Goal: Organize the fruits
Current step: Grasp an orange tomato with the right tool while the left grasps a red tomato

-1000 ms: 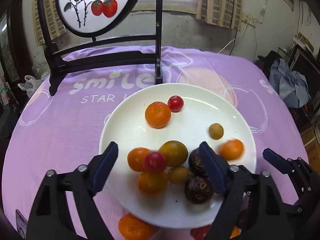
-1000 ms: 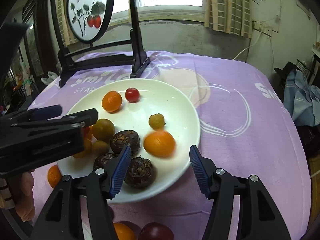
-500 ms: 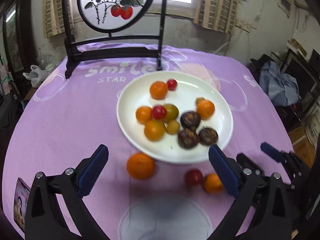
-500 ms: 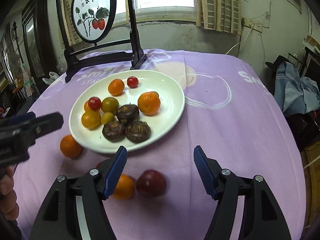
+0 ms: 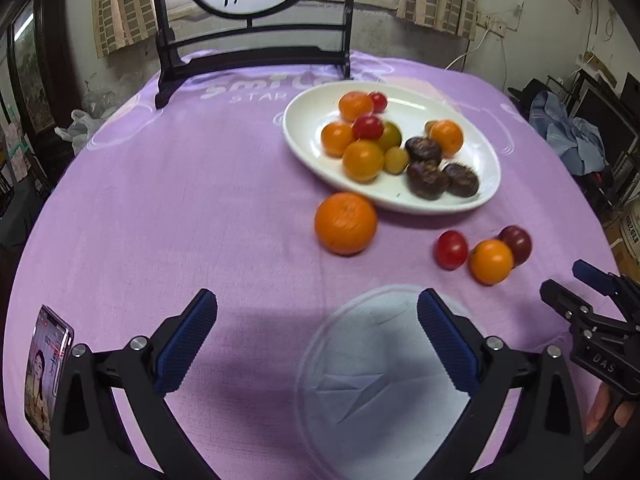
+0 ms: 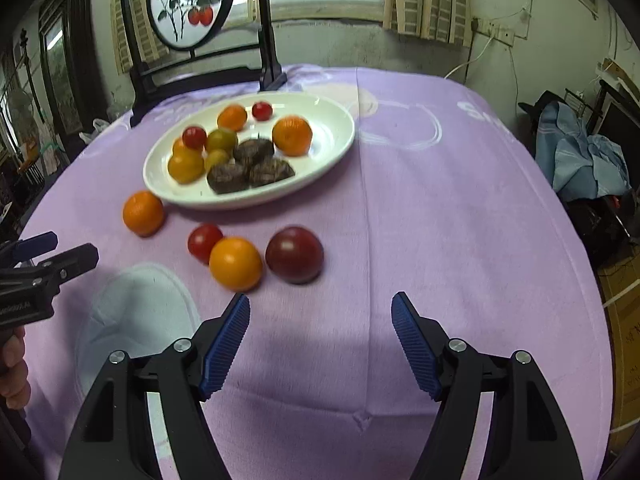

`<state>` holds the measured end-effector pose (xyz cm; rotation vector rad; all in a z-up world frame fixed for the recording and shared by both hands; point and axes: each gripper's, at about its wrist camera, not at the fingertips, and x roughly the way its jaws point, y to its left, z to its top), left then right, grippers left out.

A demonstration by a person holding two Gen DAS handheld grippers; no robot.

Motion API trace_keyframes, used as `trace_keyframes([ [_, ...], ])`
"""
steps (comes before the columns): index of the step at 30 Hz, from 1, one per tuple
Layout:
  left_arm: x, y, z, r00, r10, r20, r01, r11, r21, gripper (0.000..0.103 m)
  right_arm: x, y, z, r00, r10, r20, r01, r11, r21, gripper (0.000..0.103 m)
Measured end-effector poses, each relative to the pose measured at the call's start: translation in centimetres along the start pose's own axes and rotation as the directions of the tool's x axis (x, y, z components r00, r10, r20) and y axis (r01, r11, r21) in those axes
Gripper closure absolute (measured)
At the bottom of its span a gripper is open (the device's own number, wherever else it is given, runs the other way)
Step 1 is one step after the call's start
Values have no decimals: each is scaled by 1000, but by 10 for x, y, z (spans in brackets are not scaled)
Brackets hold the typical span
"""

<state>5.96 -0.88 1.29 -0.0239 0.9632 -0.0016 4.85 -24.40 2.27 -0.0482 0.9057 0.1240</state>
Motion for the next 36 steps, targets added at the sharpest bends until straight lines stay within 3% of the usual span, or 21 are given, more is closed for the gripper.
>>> trace_keyframes([
  [8, 14, 9, -5, 1000, 4, 20, -4, 999, 41, 5, 11, 16, -17, 999, -4, -48, 2, 999, -47, 29],
  [12, 19, 19, -3, 999, -43, -17, 43, 999, -20, 5, 11, 33, -19, 990, 118, -82, -124, 990, -69, 30],
  [14, 20, 20, -3, 998, -60, -26, 59, 998, -28, 5, 19, 41, -18, 979, 164, -119, -173, 982, -74, 41],
  [23, 26, 21, -4, 997, -61, -43, 59, 998, -31, 5, 46, 57, 11, 990, 98, -97, -107, 989, -100, 49],
  [28, 27, 21, -3, 997, -61, -44, 59, 998, -32, 5, 56, 60, 25, 993, 81, -88, -90, 991, -99, 63],
  [36, 26, 16, -5, 997, -71, -35, 71, 997, -13, 5, 44, 57, 17, 989, 122, -84, -129, 987, -92, 63],
])
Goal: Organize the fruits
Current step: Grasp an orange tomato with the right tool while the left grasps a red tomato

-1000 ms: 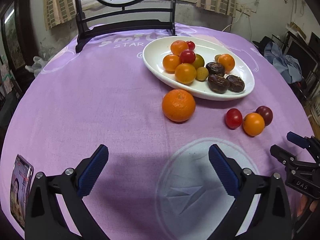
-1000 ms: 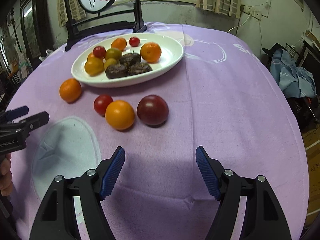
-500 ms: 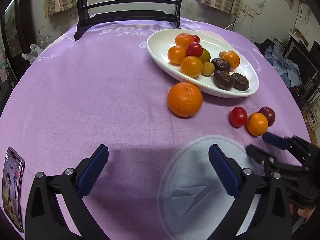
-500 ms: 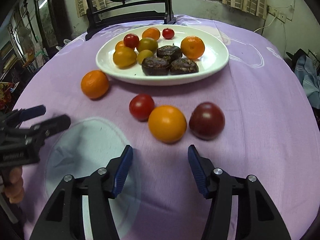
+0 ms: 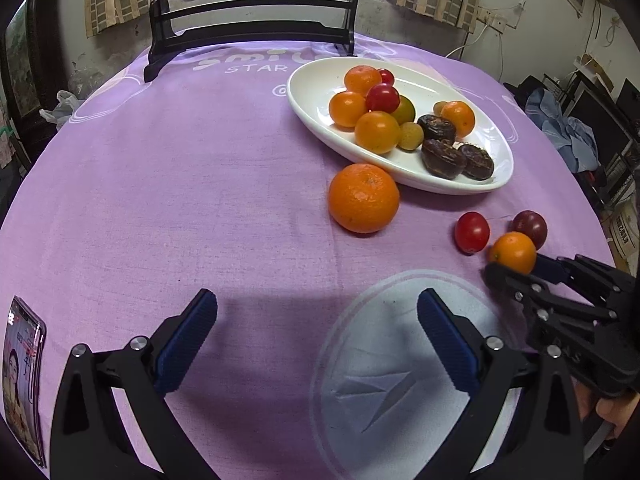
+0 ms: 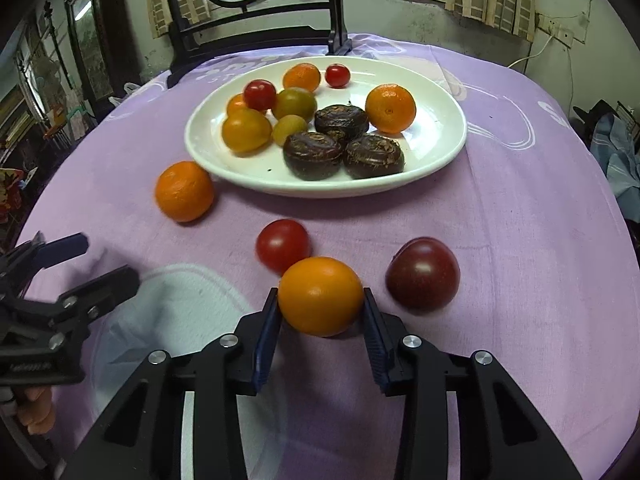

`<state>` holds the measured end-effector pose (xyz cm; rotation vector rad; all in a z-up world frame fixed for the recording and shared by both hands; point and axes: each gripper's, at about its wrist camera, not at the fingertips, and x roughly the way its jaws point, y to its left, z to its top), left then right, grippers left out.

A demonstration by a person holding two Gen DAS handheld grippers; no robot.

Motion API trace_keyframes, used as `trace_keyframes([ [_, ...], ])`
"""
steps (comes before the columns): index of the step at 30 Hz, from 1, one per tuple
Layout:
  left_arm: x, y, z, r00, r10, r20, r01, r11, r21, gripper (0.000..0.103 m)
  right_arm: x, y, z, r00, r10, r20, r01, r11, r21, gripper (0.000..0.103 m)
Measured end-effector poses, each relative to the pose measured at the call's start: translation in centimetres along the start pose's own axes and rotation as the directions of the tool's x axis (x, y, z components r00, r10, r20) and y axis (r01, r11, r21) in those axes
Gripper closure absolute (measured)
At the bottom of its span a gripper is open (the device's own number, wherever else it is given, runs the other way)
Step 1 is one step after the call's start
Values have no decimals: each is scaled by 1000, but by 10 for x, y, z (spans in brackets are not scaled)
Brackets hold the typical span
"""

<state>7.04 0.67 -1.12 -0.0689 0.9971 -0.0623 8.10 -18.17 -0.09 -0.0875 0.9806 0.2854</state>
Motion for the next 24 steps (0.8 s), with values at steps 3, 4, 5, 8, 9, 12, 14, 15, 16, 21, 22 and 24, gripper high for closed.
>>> trace_keyframes([
  [3, -2, -6, -3, 1000, -20, -3, 20, 1000, 16, 5, -18, -4, -13, 1000, 13, 27, -13, 1000, -4, 63],
  [4, -3, -9, -4, 999, -36, -3, 36, 999, 21, 5, -22, -6, -17, 999, 16, 31, -16, 1000, 1, 63],
  [5, -4, -12, -5, 999, -48, 2, 48, 998, 28, 5, -26, -10, -20, 999, 17, 35, -17, 1000, 8, 63],
  [8, -6, -27, -9, 998, -59, 9, 58, 996, 71, 5, -36, -23, -32, 999, 11, 47, -12, 999, 32, 63],
  [9, -6, -32, -11, 998, -57, 7, 56, 995, 83, 5, -39, -28, -35, 999, 12, 52, -14, 999, 44, 63],
  [12, -8, -44, -13, 997, -76, -2, 76, 992, 97, 8, -44, -42, -42, 998, 11, 65, -15, 997, 70, 63],
  [14, -7, -52, -14, 996, -84, -12, 84, 990, 114, 18, -46, -48, -45, 997, 6, 75, -12, 997, 79, 63],
  [15, -5, -57, -14, 996, -84, -21, 86, 988, 126, 19, -48, -52, -46, 996, 6, 86, -13, 996, 85, 63],
  [16, -3, -62, -14, 996, -84, -28, 87, 987, 137, 20, -50, -54, -47, 996, 7, 93, -15, 996, 91, 63],
  [21, 10, -86, -7, 995, -86, -50, 94, 981, 172, 28, -60, -73, -49, 991, 17, 131, -35, 990, 133, 63],
  [22, 12, -91, -4, 995, -84, -47, 91, 980, 180, 29, -62, -76, -49, 990, 20, 138, -40, 989, 143, 63],
  [24, 19, -99, 4, 996, -79, -37, 85, 979, 188, 35, -66, -84, -50, 989, 26, 149, -52, 984, 172, 63],
])
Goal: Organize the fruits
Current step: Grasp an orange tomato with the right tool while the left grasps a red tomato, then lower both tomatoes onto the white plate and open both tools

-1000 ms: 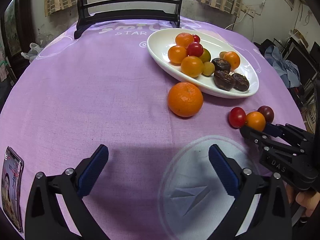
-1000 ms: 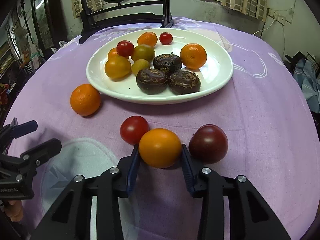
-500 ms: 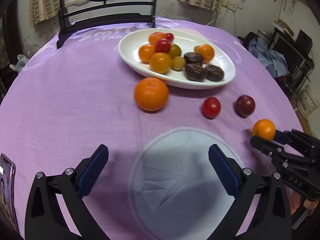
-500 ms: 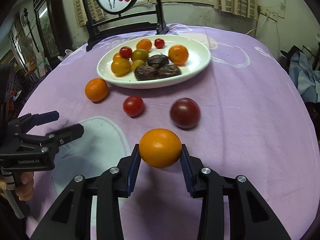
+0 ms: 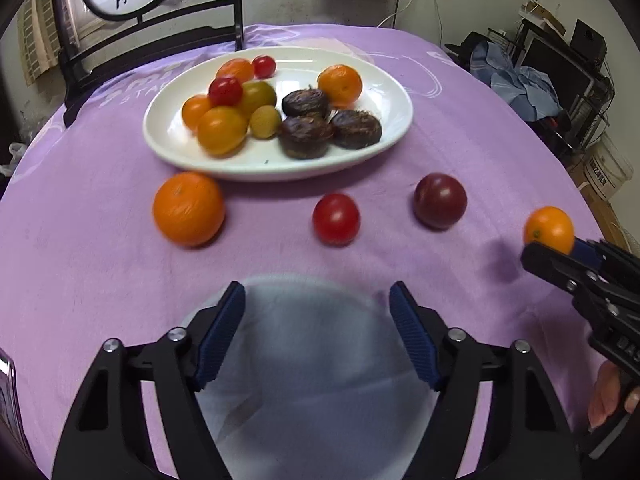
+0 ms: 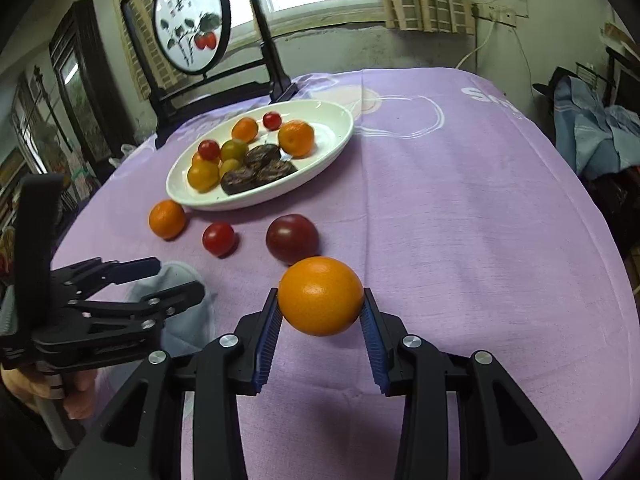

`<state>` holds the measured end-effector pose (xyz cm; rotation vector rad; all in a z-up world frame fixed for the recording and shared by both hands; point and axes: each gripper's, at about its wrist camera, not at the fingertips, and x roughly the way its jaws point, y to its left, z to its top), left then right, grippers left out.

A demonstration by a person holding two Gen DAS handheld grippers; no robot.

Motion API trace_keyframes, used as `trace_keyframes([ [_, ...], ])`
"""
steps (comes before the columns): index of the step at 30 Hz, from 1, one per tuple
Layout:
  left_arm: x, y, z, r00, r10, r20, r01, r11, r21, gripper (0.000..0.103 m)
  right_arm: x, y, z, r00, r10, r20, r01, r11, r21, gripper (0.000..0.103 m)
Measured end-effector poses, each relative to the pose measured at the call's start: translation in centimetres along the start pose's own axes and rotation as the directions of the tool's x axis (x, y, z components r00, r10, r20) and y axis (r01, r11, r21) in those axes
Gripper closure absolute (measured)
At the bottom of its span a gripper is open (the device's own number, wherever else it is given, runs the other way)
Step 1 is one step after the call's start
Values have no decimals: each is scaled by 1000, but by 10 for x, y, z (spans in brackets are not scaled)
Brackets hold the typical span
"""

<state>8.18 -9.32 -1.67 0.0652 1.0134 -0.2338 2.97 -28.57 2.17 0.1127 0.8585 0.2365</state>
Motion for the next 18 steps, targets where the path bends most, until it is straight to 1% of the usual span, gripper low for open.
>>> trace_keyframes([
  [1, 4, -2, 4, 1000, -6, -4, 6, 1000, 0, 38, -2, -2, 1, 1000, 1, 4, -2, 1000, 10, 63],
  [3, 14, -6, 12, 1000, -17, -18, 17, 1000, -8, 41, -6, -5, 2, 1000, 10, 14, -10, 1000, 22, 63],
  [4, 19, -7, 15, 1000, -10, -23, 9, 1000, -11, 43, -7, -5, 2, 1000, 15, 18, -16, 1000, 21, 63],
  [6, 23, -10, 21, 1000, 7, -9, -7, 1000, -8, 44, -8, -4, 2, 999, 26, 21, -27, 999, 18, 63],
  [7, 25, -12, 24, 1000, 10, -2, -10, 1000, -8, 46, -9, -4, 2, 999, 29, 22, -29, 999, 15, 63],
  [9, 28, -14, 30, 1000, 11, 0, -11, 1000, -7, 58, -9, -2, 1, 999, 30, 20, -30, 1000, 5, 63],
  [10, 30, -15, 32, 1000, 16, -2, -16, 1000, -4, 68, -9, -1, 1, 999, 30, 19, -30, 1000, 3, 63],
  [11, 31, -16, 33, 999, 33, -2, -33, 999, 2, 75, -8, 0, 1, 999, 30, 17, -30, 1000, 0, 63],
  [14, 27, -16, 31, 999, 42, -5, -42, 999, 12, 75, -7, 0, 0, 1000, 22, 12, -22, 1000, -8, 63],
  [18, 12, -12, 21, 1000, 12, 1, -12, 1000, 25, 75, -4, 3, -1, 1000, 29, 12, -29, 999, -14, 63],
])
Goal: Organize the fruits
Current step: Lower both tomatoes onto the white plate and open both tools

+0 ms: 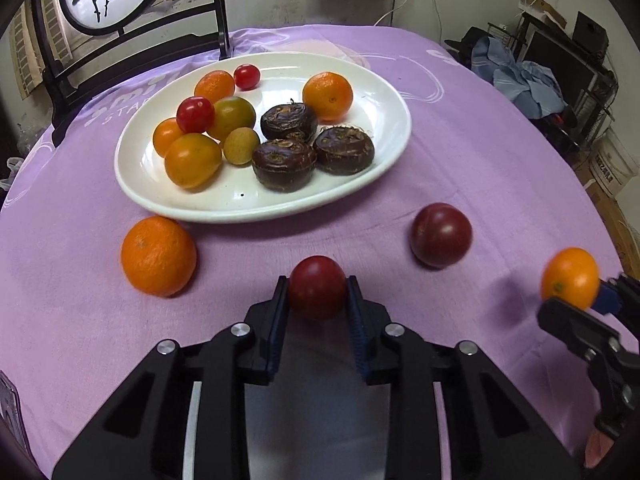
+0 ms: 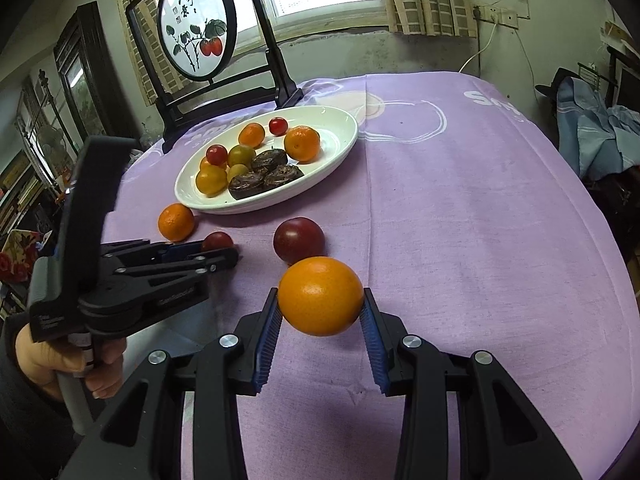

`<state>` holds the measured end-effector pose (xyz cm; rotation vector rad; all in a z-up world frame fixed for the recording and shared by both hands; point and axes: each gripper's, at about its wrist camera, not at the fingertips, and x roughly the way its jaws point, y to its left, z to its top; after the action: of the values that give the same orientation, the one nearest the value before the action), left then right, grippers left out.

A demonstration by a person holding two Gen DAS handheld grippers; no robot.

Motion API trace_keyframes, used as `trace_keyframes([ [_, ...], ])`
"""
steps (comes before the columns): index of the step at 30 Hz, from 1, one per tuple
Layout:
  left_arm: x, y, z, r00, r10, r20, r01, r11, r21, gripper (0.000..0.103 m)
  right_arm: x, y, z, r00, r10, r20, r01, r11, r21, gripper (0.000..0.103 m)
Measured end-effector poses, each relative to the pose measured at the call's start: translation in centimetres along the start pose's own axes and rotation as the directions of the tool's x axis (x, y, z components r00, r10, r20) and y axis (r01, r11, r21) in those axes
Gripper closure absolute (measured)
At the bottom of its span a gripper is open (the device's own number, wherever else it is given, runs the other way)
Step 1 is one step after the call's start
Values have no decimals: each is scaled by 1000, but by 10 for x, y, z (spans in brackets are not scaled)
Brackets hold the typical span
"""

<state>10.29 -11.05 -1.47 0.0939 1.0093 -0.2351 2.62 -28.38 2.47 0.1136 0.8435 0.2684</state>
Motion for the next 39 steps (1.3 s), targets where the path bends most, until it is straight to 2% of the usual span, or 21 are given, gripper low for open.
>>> trace_keyframes([
  [6, -39, 20, 8, 998, -28, 57, 28, 1000, -3, 76, -2, 15, 7, 1000, 9, 17, -9, 1000, -24, 63],
  [9, -52, 31, 26, 995, -14, 95, 14, 1000, -5, 76, -7, 30, 24, 999, 35, 40, -32, 997, -71, 63],
  [12, -57, 42, 50, 992, 2, 124, 1, 1000, -21, 76, -6, 48, 48, 996, 15, 86, -2, 990, -143, 63],
  [17, -39, 63, 91, 991, 35, 127, -25, 996, -83, 76, 27, 61, 87, 997, 5, 78, 9, 986, -168, 63],
  [20, -17, 77, 108, 993, 62, 97, -50, 991, -125, 76, 58, 64, 106, 999, -16, 49, 24, 987, -157, 63],
  [27, 17, 97, 123, 995, 77, 56, -64, 978, -197, 74, 111, 64, 125, 998, -49, -39, 44, 993, -112, 62],
  [29, 19, 99, 125, 995, 82, 59, -67, 974, -215, 55, 118, 65, 126, 997, -45, -57, 39, 995, -97, 62],
  [30, 19, 99, 125, 994, 85, 64, -69, 972, -224, 52, 121, 65, 125, 997, -44, -64, 38, 995, -92, 62],
  [33, 15, 97, 125, 995, 74, 73, -56, 971, -231, 51, 119, 66, 122, 998, -40, -47, 36, 995, -88, 52],
  [35, 8, 96, 122, 994, 71, 83, -49, 969, -242, 42, 113, 66, 121, 999, -40, -32, 37, 996, -86, 51],
  [39, -10, 92, 111, 990, 78, 120, -48, 970, -239, 35, 93, 63, 115, 1000, -14, -6, 14, 997, -75, 50],
])
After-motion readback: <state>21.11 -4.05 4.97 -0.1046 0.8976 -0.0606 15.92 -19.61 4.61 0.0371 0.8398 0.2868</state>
